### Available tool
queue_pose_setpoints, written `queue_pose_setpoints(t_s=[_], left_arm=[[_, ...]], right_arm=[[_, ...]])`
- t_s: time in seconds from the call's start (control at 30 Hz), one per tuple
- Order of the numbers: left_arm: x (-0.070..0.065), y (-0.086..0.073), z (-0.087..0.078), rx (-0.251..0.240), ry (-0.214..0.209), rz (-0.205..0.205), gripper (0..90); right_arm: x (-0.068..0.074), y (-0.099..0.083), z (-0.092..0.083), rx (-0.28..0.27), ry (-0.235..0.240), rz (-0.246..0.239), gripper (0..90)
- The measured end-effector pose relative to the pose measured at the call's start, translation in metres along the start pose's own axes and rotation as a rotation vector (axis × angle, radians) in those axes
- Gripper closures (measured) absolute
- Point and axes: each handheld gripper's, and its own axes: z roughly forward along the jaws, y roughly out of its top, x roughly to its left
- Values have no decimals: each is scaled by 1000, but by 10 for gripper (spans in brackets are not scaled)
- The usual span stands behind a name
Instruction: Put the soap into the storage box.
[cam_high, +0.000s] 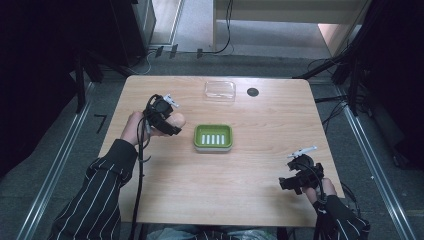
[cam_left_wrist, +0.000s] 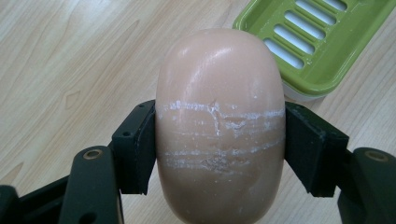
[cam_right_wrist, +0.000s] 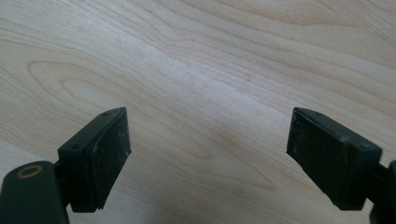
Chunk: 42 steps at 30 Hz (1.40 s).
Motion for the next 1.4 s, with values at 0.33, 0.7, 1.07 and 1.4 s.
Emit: queue_pose_setpoints(t_s=[0.33, 0.7, 1.07, 1.4], left_arm=[[-4, 5, -2, -16, 1, 27, 335], [-15, 19, 1, -24, -16, 73, 334], [-19, 24, 2, -37, -25, 97, 334], [-26, 30, 6, -50, -39, 127, 334]], right_arm=[[-1, -2, -1, 2, -5, 7, 142], [-2, -5, -1, -3, -6, 8, 142], [-3, -7, -2, -4, -8, 14, 142], [-4, -10, -3, -5, -13, 26, 142]])
